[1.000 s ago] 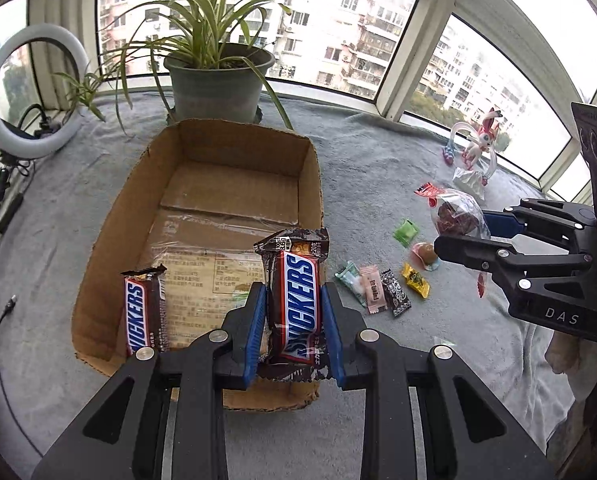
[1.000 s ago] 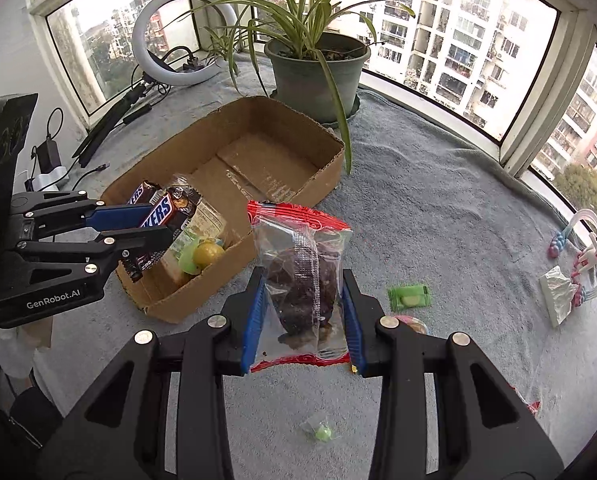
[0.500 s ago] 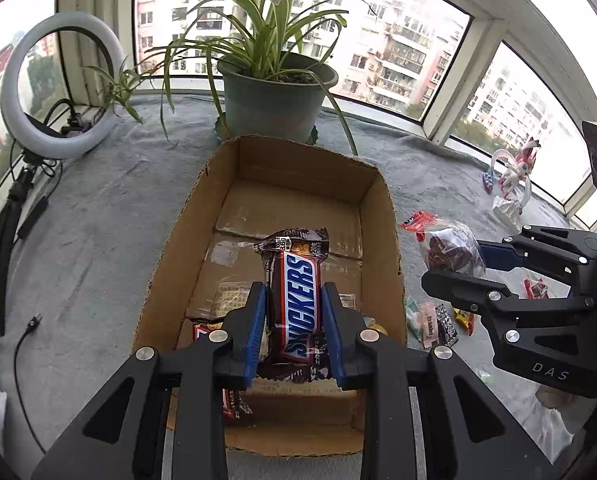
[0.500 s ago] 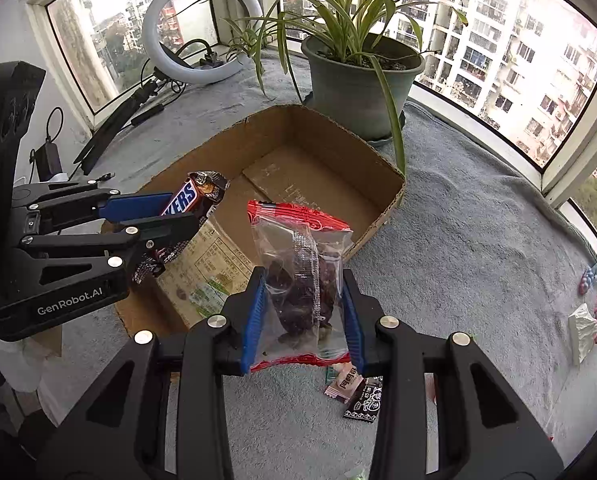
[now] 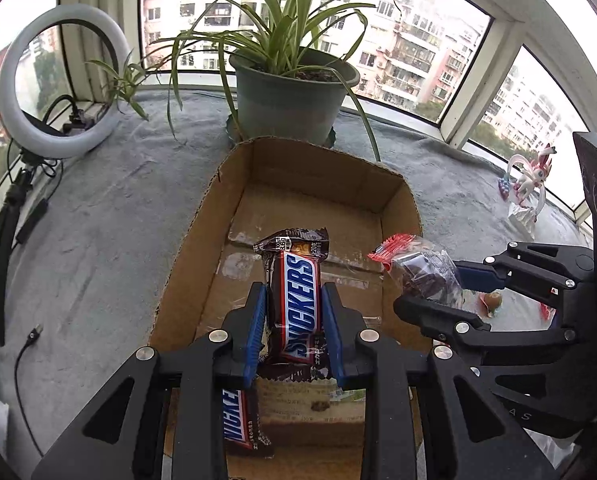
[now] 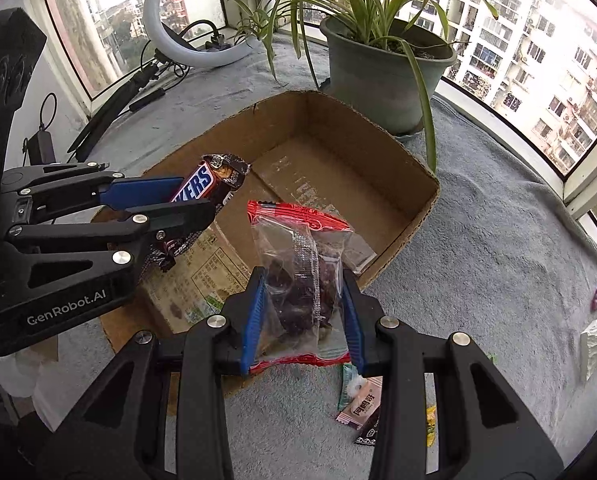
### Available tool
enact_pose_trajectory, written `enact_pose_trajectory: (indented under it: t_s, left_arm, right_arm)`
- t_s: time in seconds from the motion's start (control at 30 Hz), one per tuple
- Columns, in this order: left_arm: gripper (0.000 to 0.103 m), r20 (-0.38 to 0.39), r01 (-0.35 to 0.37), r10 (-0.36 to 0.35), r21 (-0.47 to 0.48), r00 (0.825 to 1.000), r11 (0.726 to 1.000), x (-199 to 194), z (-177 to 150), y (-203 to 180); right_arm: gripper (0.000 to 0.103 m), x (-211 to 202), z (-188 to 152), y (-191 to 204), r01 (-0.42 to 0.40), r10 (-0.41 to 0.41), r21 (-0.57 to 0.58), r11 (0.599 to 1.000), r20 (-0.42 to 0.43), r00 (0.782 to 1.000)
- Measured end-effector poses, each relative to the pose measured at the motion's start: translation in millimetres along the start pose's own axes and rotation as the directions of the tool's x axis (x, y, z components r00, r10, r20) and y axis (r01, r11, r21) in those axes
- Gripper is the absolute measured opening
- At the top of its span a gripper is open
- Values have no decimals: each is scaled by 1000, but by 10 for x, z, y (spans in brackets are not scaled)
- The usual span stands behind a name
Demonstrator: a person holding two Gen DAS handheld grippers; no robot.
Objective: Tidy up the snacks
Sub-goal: 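Lower the Snickers bar into the box with the left gripper while the right gripper releases the bag there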
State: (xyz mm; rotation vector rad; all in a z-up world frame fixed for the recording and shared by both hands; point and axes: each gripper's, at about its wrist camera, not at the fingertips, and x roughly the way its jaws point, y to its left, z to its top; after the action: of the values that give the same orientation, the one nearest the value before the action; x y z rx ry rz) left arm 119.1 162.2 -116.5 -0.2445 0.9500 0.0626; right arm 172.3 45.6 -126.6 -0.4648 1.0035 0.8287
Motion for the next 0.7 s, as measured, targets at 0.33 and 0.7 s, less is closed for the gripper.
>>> enact_pose_trajectory:
  t_s: [0.33,0.7]
  left_arm:
    - [30,-14,-28,28,-10,1000,1000,41,11,-10]
    - [30,2,-28,28,-17,1000,999,-17,16,-9]
  right_arm:
    - [48,-21,2,43,9,-8,-23,1000,11,1000]
    - [58,-130,-45,-1,17,-17,-10,1000,29,999]
